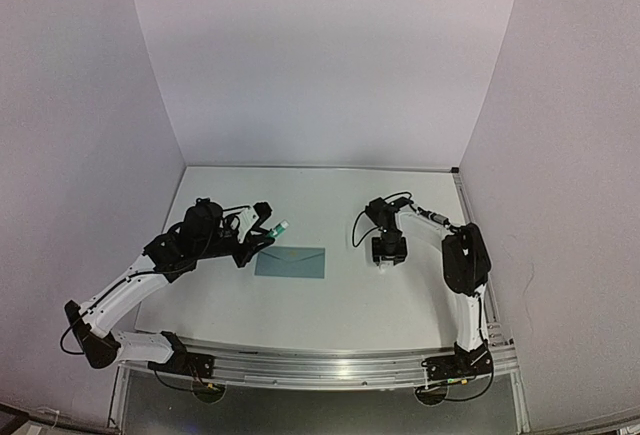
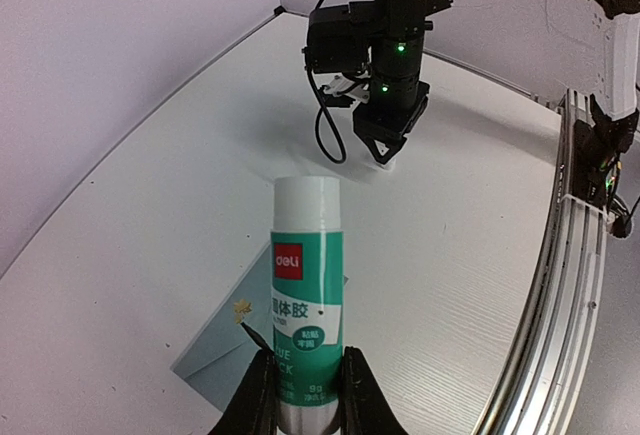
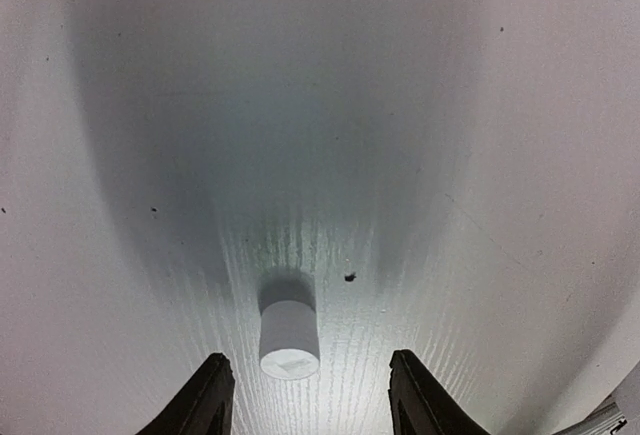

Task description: Place the letter into the envelope and seal it

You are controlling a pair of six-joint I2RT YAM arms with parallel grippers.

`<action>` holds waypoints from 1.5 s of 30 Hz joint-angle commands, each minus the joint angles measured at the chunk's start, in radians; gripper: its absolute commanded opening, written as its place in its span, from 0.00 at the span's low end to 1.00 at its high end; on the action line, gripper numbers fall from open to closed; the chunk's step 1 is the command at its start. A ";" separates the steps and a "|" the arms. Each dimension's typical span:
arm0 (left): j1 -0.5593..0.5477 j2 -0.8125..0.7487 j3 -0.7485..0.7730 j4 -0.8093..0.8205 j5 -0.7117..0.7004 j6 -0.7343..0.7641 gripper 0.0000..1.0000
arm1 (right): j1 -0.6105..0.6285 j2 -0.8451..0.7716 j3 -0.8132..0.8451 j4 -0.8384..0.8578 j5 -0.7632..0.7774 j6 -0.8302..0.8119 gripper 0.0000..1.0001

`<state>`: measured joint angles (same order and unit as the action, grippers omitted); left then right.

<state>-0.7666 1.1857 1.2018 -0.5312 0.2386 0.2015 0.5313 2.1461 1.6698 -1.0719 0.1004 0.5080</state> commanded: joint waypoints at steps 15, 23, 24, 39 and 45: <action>0.003 -0.022 0.006 0.042 -0.016 0.041 0.00 | 0.001 0.056 -0.018 0.029 -0.054 -0.005 0.26; 0.003 -0.021 0.007 0.030 -0.008 0.047 0.00 | 0.001 0.034 -0.012 0.030 -0.077 -0.009 0.00; 0.003 -0.021 0.004 0.025 -0.003 0.046 0.00 | 0.001 0.014 -0.008 0.031 -0.107 -0.015 0.00; 0.001 0.013 0.099 -0.164 0.241 0.225 0.00 | 0.120 -0.490 0.043 0.553 -0.913 0.022 0.00; -0.004 0.051 0.158 -0.224 0.278 0.330 0.00 | 0.234 -0.437 0.119 0.562 -0.891 0.032 0.00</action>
<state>-0.7666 1.2125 1.2840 -0.7019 0.4544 0.4308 0.7110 1.6313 1.7648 -0.5254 -0.7554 0.5154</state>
